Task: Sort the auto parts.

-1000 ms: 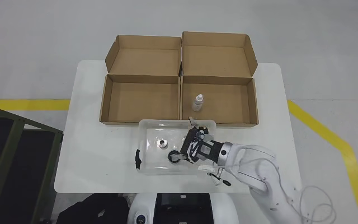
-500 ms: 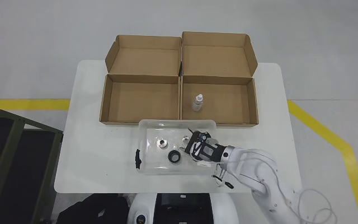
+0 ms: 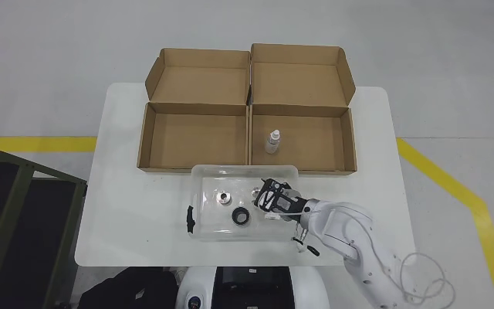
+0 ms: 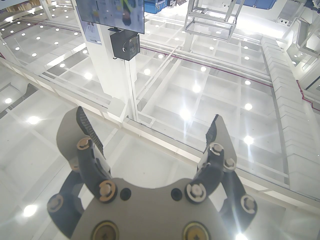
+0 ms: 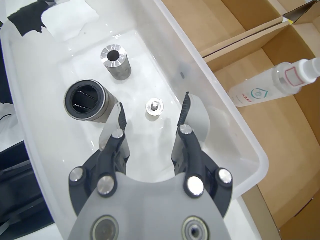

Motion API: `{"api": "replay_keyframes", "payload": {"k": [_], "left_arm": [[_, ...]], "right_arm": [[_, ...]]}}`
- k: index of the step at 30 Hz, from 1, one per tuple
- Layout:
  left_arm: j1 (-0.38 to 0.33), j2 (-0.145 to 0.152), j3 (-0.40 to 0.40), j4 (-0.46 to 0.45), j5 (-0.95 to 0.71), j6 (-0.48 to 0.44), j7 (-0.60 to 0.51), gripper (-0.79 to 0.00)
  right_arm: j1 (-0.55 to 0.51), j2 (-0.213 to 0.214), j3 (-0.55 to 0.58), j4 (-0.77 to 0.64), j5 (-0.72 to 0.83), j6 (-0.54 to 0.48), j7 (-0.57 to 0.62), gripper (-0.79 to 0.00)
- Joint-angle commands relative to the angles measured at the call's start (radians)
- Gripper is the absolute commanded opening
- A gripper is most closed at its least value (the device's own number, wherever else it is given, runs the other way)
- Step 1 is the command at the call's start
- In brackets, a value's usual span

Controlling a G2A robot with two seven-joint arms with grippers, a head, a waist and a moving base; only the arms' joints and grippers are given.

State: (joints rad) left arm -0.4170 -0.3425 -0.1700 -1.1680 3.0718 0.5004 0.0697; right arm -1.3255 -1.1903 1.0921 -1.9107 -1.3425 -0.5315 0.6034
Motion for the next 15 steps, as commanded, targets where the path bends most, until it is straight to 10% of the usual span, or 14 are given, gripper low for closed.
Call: {"api": "replay_keyframes", "payload": {"k": [1,15], "left_arm": [[0.000,0.000,0.000,0.000,0.000,0.000,0.000,0.000],[0.000,0.000,0.000,0.000,0.000,0.000,0.000,0.000]], "right_arm": [[0.006,0.000,-0.006,0.015,-0.001,0.001,0.000,-0.372],[0.075,-0.012,-0.067,0.103,-0.006,0.027,-0.010,-0.397]]}}
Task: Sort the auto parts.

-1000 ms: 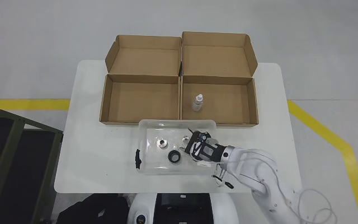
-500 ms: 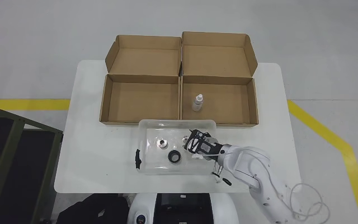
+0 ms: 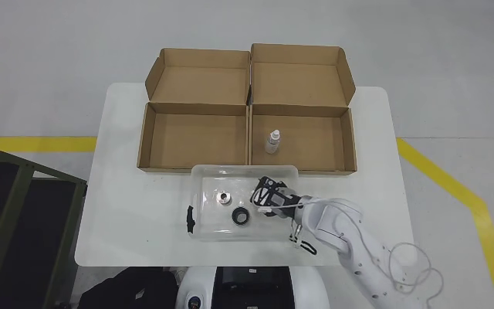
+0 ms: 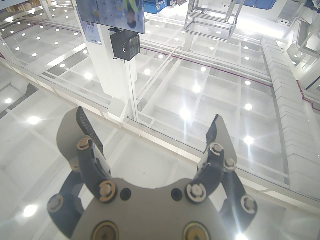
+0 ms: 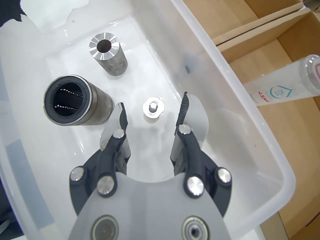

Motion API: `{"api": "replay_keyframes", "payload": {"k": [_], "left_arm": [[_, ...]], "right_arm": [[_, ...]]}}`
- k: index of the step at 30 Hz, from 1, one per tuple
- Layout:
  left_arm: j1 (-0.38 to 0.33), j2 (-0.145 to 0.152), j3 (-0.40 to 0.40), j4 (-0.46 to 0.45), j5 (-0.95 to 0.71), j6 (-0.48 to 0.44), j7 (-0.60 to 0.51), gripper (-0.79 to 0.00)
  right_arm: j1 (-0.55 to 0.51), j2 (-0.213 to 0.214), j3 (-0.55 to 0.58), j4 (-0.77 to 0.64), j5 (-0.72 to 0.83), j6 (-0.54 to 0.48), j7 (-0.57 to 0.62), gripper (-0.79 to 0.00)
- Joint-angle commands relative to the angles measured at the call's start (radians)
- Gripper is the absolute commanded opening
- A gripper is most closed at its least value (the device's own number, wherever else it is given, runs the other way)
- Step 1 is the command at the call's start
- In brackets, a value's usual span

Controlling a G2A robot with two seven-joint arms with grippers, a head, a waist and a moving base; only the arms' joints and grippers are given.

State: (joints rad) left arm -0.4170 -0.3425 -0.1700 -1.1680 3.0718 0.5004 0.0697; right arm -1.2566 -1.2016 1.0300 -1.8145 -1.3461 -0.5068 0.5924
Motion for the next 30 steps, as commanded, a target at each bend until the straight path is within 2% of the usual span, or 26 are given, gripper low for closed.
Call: {"api": "replay_keyframes", "payload": {"k": [1,9,20,28,29,30], "left_arm": [[0.000,0.000,0.000,0.000,0.000,0.000,0.000,0.000],[0.000,0.000,0.000,0.000,0.000,0.000,0.000,0.000],[0.000,0.000,0.000,0.000,0.000,0.000,0.000,0.000],[0.000,0.000,0.000,0.000,0.000,0.000,0.000,0.000],[0.000,0.000,0.000,0.000,0.000,0.000,0.000,0.000],[0.000,0.000,0.000,0.000,0.000,0.000,0.000,0.000]], "right_arm": [[0.012,-0.002,-0.010,0.013,-0.003,0.003,0.002,-0.397],[0.031,-0.006,-0.029,0.045,-0.007,0.011,0.003,-0.406],[0.039,-0.007,-0.039,0.068,0.001,0.011,0.001,-0.465],[0.042,-0.007,-0.035,0.069,0.008,0.010,-0.008,-0.653],[0.042,-0.006,-0.034,0.067,0.008,0.011,-0.010,-0.683],[0.041,-0.006,-0.033,0.064,0.011,0.010,-0.012,-0.748]]}}
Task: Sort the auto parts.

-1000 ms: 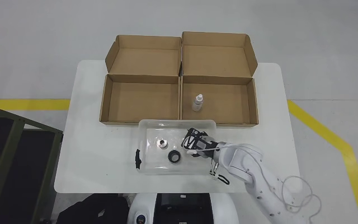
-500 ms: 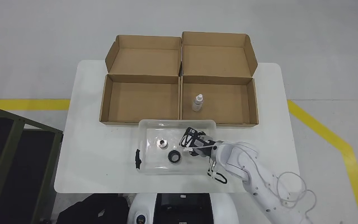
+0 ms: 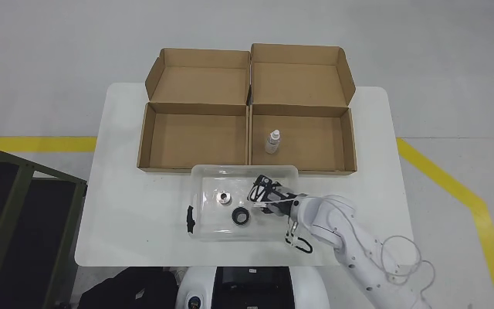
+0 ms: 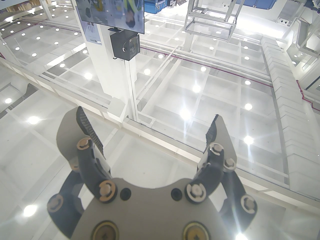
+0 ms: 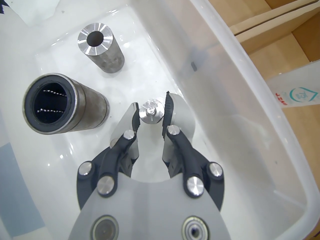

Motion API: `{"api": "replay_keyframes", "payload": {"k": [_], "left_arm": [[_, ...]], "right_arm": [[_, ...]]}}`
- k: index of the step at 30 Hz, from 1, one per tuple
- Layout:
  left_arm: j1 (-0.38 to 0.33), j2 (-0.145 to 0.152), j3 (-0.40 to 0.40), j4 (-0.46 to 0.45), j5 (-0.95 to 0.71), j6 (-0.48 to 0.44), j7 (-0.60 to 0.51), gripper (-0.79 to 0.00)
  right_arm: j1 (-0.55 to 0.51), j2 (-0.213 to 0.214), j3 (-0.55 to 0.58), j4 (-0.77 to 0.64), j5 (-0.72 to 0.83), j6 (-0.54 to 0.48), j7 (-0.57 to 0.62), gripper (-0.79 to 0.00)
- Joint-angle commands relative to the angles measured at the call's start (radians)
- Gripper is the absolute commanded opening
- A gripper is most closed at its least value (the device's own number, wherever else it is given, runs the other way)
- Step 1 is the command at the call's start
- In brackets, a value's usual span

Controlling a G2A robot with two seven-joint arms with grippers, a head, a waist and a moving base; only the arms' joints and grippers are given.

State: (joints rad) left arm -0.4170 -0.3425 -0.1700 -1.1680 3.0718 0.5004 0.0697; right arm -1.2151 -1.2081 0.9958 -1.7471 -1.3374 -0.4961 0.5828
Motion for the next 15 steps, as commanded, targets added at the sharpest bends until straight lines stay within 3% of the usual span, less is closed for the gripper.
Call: {"api": "replay_keyframes", "payload": {"k": [1,15], "left_arm": [[0.000,0.000,0.000,0.000,0.000,0.000,0.000,0.000],[0.000,0.000,0.000,0.000,0.000,0.000,0.000,0.000]], "right_arm": [[-0.002,0.000,0.002,-0.008,0.006,-0.002,-0.005,-0.785],[-0.062,0.014,0.055,-0.193,0.077,-0.020,-0.030,-0.785]]}}
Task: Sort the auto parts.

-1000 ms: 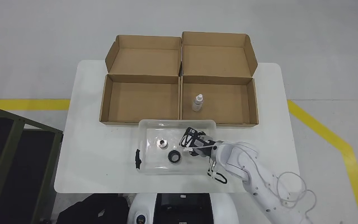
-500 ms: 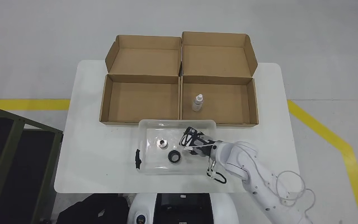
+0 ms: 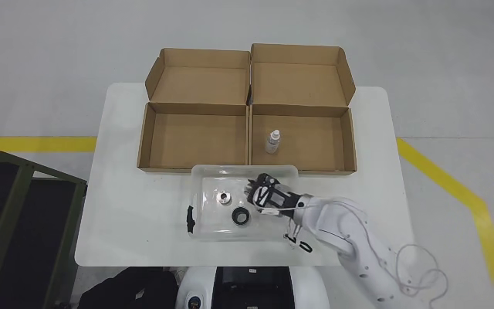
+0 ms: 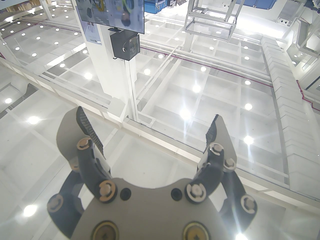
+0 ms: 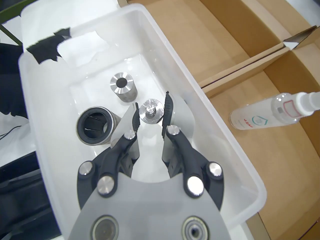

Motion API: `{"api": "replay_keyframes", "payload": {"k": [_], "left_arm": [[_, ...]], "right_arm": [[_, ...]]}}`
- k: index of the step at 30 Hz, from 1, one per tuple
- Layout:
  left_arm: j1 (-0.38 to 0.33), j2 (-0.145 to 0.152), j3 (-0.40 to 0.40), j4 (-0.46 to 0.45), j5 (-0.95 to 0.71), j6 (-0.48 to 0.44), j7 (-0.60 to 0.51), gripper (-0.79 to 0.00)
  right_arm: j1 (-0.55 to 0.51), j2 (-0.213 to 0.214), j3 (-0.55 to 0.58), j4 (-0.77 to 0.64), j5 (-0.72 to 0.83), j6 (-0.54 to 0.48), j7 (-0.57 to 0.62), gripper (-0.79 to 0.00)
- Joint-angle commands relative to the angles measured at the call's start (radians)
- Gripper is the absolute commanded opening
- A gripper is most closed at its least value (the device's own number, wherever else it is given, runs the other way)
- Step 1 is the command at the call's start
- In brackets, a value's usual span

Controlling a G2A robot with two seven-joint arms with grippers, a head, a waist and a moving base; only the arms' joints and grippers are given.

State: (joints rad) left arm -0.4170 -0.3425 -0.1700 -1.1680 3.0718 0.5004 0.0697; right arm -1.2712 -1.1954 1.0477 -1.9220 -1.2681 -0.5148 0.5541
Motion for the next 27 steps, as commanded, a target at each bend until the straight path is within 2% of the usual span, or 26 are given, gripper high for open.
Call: {"api": "replay_keyframes", "payload": {"k": [1,6,13,23,27], "left_arm": [[0.000,0.000,0.000,0.000,0.000,0.000,0.000,0.000],[0.000,0.000,0.000,0.000,0.000,0.000,0.000,0.000],[0.000,0.000,0.000,0.000,0.000,0.000,0.000,0.000],[0.000,0.000,0.000,0.000,0.000,0.000,0.000,0.000],[0.000,0.000,0.000,0.000,0.000,0.000,0.000,0.000]], "right_arm": [[-0.010,0.002,0.007,-0.032,0.015,-0.002,-0.004,-0.785],[-0.029,0.005,0.026,-0.086,0.055,-0.003,-0.037,-0.785],[-0.054,0.004,0.064,-0.164,0.135,0.055,-0.155,-0.785],[-0.038,-0.001,0.118,-0.270,0.230,0.099,-0.301,-0.785],[-0.026,-0.005,0.118,-0.323,0.223,0.133,-0.349,-0.785]]}}
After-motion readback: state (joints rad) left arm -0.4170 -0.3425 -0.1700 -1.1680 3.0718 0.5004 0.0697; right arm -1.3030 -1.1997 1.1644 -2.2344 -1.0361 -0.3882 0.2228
